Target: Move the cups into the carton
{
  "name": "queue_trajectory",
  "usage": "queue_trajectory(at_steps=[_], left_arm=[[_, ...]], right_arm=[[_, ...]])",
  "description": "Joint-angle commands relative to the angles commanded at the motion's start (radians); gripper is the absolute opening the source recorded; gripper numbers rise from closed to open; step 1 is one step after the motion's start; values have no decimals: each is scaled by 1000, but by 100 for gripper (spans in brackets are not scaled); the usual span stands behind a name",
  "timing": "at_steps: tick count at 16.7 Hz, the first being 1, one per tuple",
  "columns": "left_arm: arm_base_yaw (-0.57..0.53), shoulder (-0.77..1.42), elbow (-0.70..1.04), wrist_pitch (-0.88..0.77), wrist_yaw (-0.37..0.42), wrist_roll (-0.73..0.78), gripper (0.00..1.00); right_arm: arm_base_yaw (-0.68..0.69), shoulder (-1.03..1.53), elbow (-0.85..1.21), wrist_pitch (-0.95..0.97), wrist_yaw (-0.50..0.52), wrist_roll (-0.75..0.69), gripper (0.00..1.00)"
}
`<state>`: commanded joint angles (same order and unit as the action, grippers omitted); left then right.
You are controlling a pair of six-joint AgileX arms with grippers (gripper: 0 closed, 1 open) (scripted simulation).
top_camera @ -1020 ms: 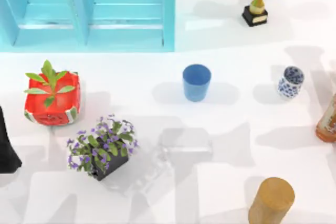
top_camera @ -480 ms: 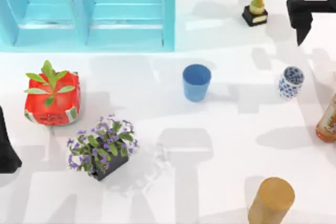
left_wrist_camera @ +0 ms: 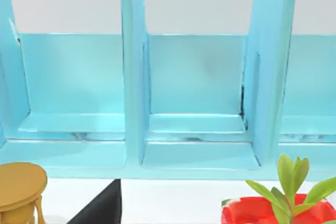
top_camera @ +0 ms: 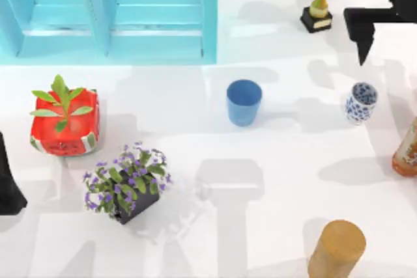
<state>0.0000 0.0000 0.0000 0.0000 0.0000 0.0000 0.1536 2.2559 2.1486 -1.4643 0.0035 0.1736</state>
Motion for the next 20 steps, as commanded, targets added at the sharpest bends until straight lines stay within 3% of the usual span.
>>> queue_trajectory(at_steps=[5, 13, 20], left_arm=[[0, 0, 0, 0, 0, 0, 100], [0, 0, 0, 0, 0, 0, 100], [0, 0, 0, 0, 0, 0, 100]], right_arm=[[10, 19, -23, 42, 0, 12, 100], [22, 50, -294, 347, 0, 22, 100], [3, 27, -353, 380, 0, 3, 100]])
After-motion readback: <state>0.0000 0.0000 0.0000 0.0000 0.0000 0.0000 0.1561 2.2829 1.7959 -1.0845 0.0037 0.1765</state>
